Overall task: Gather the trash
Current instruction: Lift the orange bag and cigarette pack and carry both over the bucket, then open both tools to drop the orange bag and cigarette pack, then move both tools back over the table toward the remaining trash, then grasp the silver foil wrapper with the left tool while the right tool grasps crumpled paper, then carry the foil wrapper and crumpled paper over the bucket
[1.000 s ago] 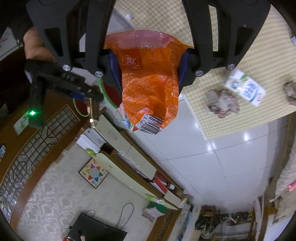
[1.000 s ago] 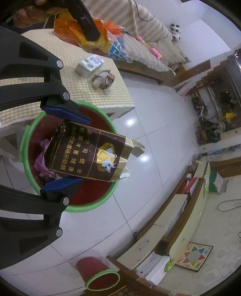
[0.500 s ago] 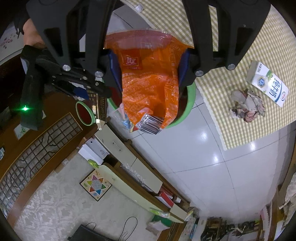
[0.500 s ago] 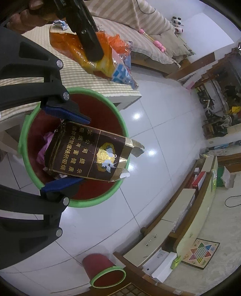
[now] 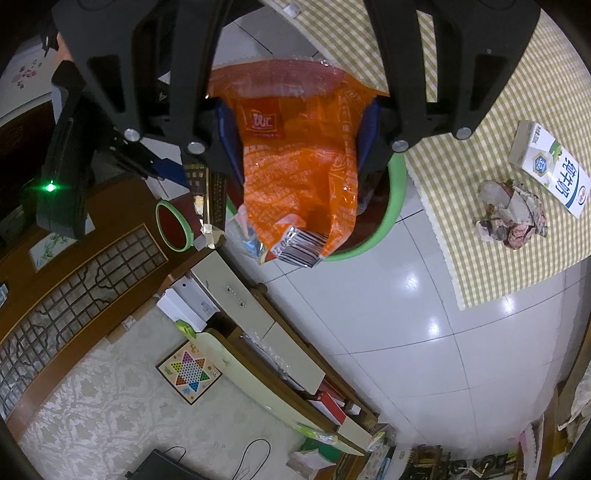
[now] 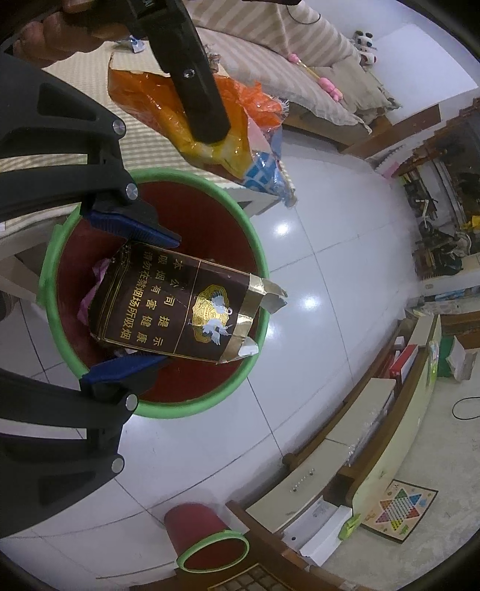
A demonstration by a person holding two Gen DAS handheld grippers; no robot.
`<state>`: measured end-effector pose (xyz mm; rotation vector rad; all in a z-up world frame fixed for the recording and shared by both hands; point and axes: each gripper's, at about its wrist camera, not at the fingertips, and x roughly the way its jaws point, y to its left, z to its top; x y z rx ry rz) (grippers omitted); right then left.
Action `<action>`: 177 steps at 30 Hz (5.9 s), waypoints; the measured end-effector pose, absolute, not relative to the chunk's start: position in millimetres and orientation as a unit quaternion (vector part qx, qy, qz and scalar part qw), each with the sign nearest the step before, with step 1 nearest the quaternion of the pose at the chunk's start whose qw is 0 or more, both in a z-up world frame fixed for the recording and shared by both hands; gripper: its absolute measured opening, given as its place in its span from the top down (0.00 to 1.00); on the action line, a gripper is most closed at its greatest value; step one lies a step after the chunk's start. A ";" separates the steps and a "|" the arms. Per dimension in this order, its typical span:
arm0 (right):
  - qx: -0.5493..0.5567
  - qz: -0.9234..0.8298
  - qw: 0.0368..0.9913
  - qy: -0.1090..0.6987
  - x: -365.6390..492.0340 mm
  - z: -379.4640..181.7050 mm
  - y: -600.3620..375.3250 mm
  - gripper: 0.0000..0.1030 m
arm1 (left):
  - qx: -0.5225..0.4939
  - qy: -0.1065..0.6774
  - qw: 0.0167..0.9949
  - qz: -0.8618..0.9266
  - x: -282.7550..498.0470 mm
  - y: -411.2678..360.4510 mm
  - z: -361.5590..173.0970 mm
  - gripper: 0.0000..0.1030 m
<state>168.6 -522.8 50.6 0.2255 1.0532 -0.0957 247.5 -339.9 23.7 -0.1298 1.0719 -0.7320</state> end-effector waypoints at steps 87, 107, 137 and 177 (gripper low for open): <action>-0.010 0.086 0.861 0.502 225.5 20.8 -319.6 0.14 | -0.040 0.522 0.851 0.051 180.9 102.1 -66.6 0.05; -0.004 0.072 0.853 0.516 295.6 -8.7 -309.0 0.14 | -0.038 0.525 0.850 0.004 197.1 87.1 -76.6 0.61; -0.058 0.120 0.831 0.541 304.6 -26.1 -274.5 0.80 | -0.067 0.503 0.861 -0.034 192.3 79.5 -69.6 0.75; 0.044 0.181 0.860 0.474 138.9 82.7 -318.1 0.80 | -0.070 0.465 0.875 -0.118 131.4 -19.8 4.8 0.75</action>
